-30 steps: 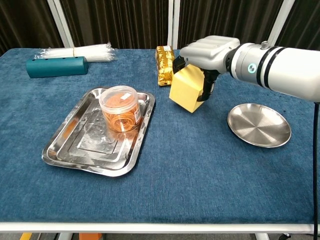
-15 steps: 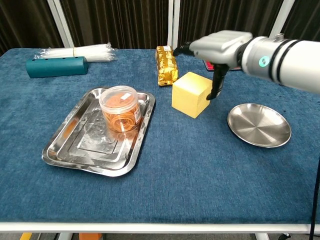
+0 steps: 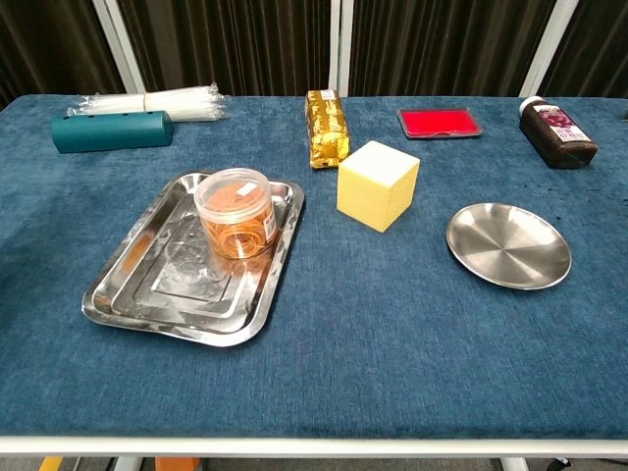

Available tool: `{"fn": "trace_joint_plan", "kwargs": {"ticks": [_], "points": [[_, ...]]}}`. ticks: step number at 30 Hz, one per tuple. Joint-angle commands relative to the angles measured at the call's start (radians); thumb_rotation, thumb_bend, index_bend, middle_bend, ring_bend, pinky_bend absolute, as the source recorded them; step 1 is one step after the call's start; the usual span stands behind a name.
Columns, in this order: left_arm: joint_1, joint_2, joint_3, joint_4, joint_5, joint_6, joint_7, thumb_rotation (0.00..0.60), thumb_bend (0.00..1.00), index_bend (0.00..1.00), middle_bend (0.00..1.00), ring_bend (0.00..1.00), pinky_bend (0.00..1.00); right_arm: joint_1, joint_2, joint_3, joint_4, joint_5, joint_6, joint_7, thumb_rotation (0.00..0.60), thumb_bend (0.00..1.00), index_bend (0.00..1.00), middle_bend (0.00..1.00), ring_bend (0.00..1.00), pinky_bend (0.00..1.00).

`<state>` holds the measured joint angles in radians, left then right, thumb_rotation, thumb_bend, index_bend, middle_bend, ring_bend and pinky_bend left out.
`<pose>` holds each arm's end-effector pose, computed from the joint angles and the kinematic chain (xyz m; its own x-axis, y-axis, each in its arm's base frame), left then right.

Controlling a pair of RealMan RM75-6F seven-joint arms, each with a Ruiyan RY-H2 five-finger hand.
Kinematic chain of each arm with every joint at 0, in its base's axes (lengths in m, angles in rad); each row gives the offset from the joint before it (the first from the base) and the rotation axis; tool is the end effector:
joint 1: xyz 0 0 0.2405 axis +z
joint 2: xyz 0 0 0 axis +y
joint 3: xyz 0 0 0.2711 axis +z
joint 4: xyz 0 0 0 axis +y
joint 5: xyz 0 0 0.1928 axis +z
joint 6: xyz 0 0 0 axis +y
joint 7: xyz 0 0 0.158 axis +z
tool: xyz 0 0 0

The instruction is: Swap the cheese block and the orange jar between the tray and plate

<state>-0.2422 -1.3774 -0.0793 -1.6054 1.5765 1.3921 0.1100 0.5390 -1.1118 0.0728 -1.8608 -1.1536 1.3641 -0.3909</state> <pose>-0.2475 0.2388 0.0871 0.2818 0.0311 0.9590 0.9311 -0.2499 -0.2656 -0.2089 -0.3090 0.1589 0.5009 -0.0013 0.8655 -0.8557 -0.1505 0.4951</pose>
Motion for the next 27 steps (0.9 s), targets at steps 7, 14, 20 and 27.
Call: {"fn": "trace_joint_plan", "kwargs": {"ticks": [7,14,20,27], "points": [[-0.150,-0.125,-0.033,-0.030,0.003,-0.172,0.052,0.600,0.00,0.10,0.08,0.00,0.11,-0.149,0.083,-0.040,0.026,-0.109,0.094,0.160,0.600,0.00,0.00,0.00,0.00,0.00],[-0.260,-0.195,-0.078,0.065,-0.056,-0.301,0.013,0.600,0.00,0.10,0.08,0.00,0.11,-0.191,0.108,-0.023,0.028,-0.141,0.112,0.192,0.600,0.00,0.00,0.00,0.00,0.00],[-0.354,-0.231,-0.115,0.144,-0.106,-0.409,-0.033,0.600,0.00,0.10,0.08,0.00,0.11,-0.208,0.113,-0.012,0.035,-0.134,0.085,0.203,0.600,0.00,0.00,0.00,0.00,0.00],[-0.434,-0.250,-0.129,0.215,-0.177,-0.523,-0.052,0.600,0.00,0.10,0.10,0.00,0.11,-0.228,0.114,0.004,0.052,-0.131,0.074,0.215,0.600,0.00,0.00,0.00,0.00,0.00]]}}
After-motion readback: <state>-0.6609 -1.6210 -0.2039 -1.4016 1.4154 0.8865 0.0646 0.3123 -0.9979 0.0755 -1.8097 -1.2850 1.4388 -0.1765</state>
